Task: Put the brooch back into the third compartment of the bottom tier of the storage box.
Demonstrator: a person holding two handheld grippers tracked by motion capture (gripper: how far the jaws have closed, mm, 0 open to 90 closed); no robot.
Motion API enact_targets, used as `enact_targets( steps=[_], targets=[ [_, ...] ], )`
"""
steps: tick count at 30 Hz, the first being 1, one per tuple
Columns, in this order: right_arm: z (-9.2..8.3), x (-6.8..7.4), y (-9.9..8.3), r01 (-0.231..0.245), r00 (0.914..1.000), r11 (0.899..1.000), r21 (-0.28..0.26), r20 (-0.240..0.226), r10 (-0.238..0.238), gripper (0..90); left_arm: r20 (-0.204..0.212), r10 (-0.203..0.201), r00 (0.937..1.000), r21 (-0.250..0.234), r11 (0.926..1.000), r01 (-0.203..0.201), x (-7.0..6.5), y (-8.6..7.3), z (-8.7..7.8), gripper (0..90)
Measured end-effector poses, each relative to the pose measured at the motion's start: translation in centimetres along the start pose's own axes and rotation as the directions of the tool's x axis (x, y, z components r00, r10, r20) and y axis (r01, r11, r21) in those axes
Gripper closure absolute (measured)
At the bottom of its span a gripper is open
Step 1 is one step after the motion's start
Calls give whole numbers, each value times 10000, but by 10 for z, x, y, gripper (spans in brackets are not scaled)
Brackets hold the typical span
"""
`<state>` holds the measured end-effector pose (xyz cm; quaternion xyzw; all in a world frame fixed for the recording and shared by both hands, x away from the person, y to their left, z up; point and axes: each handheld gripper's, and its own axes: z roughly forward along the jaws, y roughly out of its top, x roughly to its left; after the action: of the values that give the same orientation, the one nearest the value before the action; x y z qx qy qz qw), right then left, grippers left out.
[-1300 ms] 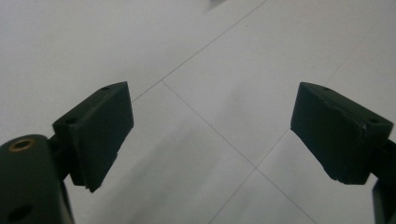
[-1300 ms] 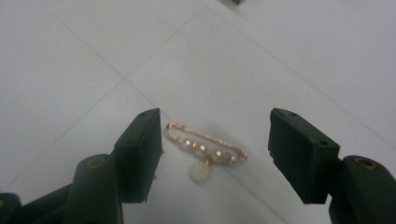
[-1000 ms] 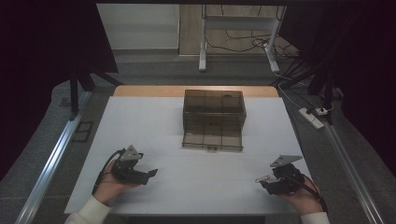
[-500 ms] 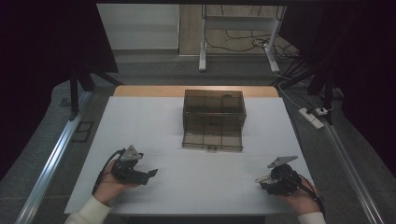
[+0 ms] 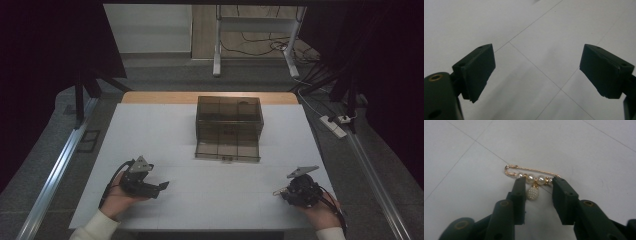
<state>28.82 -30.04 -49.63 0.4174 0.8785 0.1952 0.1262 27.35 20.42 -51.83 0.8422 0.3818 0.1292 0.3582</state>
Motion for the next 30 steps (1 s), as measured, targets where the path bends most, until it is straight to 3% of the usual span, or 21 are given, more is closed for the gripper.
enact_targets(
  steps=[8,23,30],
  targets=[
    [0,-2,0,-167,9998,9998,-46,87,168,781,2,25,10000,37,10000,-25,0,0,0,125],
    [0,-3,0,-22,10000,10000,-23,47,22,795,3,3,10000,69,10000,-3,-1,0,1,125],
    [-4,-6,-1,-5,9996,9998,-200,266,11,795,2,-13,10000,77,10000,13,0,0,1,125]
  ],
)
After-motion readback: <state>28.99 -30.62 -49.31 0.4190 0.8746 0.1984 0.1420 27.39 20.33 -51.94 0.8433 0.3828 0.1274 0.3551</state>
